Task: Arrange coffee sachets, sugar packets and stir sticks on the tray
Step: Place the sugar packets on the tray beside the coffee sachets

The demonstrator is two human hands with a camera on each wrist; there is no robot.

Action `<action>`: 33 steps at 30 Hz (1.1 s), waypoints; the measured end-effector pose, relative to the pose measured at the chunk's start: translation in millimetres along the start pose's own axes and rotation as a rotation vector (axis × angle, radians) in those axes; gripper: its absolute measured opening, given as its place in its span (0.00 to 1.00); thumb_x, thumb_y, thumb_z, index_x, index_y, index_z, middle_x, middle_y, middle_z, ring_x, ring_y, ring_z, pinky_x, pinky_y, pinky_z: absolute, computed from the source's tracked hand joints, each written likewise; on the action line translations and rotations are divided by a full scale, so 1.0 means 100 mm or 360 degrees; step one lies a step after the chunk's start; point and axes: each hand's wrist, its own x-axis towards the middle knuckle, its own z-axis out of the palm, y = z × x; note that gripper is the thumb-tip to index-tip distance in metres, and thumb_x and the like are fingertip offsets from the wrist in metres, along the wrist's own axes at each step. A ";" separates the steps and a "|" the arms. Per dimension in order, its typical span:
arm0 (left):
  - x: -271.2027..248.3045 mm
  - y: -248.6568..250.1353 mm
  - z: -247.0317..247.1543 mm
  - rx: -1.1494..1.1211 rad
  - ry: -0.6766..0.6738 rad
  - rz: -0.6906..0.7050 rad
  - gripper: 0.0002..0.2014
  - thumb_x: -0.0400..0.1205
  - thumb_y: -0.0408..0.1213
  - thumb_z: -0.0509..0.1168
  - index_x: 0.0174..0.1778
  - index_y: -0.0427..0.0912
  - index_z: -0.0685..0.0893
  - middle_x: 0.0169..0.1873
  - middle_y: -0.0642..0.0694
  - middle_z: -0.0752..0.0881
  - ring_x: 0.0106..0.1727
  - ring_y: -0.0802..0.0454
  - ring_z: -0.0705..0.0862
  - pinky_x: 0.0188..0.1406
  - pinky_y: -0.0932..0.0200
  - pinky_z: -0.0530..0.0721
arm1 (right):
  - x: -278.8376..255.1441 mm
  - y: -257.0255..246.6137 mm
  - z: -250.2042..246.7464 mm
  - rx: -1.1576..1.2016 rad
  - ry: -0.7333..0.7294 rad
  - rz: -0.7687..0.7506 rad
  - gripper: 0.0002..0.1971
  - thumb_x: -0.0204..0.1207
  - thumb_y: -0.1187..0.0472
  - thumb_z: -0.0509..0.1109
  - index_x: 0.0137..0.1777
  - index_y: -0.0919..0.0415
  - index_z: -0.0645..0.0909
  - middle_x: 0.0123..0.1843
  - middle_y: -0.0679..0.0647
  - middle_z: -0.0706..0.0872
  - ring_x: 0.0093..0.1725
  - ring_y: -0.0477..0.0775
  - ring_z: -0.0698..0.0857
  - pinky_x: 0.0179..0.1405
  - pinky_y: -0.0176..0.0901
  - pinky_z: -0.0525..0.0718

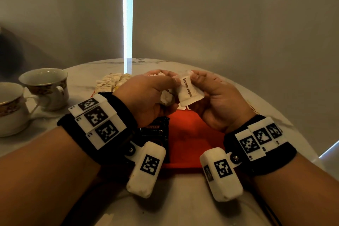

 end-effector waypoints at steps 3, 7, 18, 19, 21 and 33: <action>0.03 0.02 -0.03 -0.0115 0.0068 0.0095 0.03 0.85 0.31 0.66 0.46 0.42 0.80 0.43 0.39 0.90 0.37 0.45 0.92 0.30 0.56 0.87 | -0.03 -0.01 0.00 -0.0189 -0.0030 0.0033 0.22 0.71 0.60 0.77 0.63 0.69 0.79 0.52 0.66 0.86 0.41 0.56 0.84 0.35 0.46 0.75; 0.05 0.02 -0.06 -0.0157 0.0083 0.0132 0.03 0.84 0.31 0.66 0.47 0.42 0.80 0.49 0.37 0.90 0.46 0.41 0.92 0.35 0.53 0.89 | -0.04 -0.02 -0.02 -0.0326 -0.0012 0.0055 0.06 0.77 0.66 0.69 0.53 0.62 0.78 0.39 0.56 0.89 0.34 0.50 0.84 0.30 0.41 0.74; 0.04 0.04 -0.07 -0.0027 0.0207 0.0116 0.03 0.84 0.34 0.68 0.52 0.43 0.83 0.43 0.41 0.88 0.35 0.48 0.87 0.27 0.59 0.84 | -0.02 -0.03 0.02 -0.0341 -0.0014 0.0004 0.03 0.81 0.68 0.67 0.51 0.61 0.79 0.38 0.56 0.88 0.32 0.50 0.85 0.26 0.41 0.77; 0.04 0.04 -0.07 -0.0060 0.0210 0.0129 0.03 0.84 0.33 0.68 0.52 0.42 0.83 0.45 0.40 0.88 0.35 0.48 0.87 0.27 0.59 0.84 | -0.02 -0.03 0.01 -0.0330 -0.0032 0.0013 0.05 0.78 0.67 0.68 0.52 0.61 0.79 0.40 0.57 0.89 0.33 0.51 0.86 0.26 0.40 0.77; 0.05 0.04 -0.07 -0.0098 0.0214 0.0144 0.02 0.85 0.33 0.68 0.51 0.43 0.82 0.46 0.39 0.88 0.35 0.47 0.87 0.27 0.57 0.85 | -0.02 -0.03 0.01 -0.0343 -0.0073 0.0055 0.09 0.73 0.65 0.72 0.52 0.61 0.79 0.40 0.57 0.89 0.33 0.52 0.86 0.24 0.39 0.76; 0.07 0.10 -0.11 -0.0217 0.0324 0.0101 0.06 0.85 0.36 0.68 0.55 0.43 0.81 0.53 0.39 0.85 0.44 0.46 0.86 0.27 0.60 0.85 | 0.28 0.04 -0.29 -0.0075 0.0294 0.0236 0.06 0.83 0.69 0.63 0.49 0.58 0.79 0.38 0.53 0.83 0.26 0.44 0.79 0.20 0.33 0.72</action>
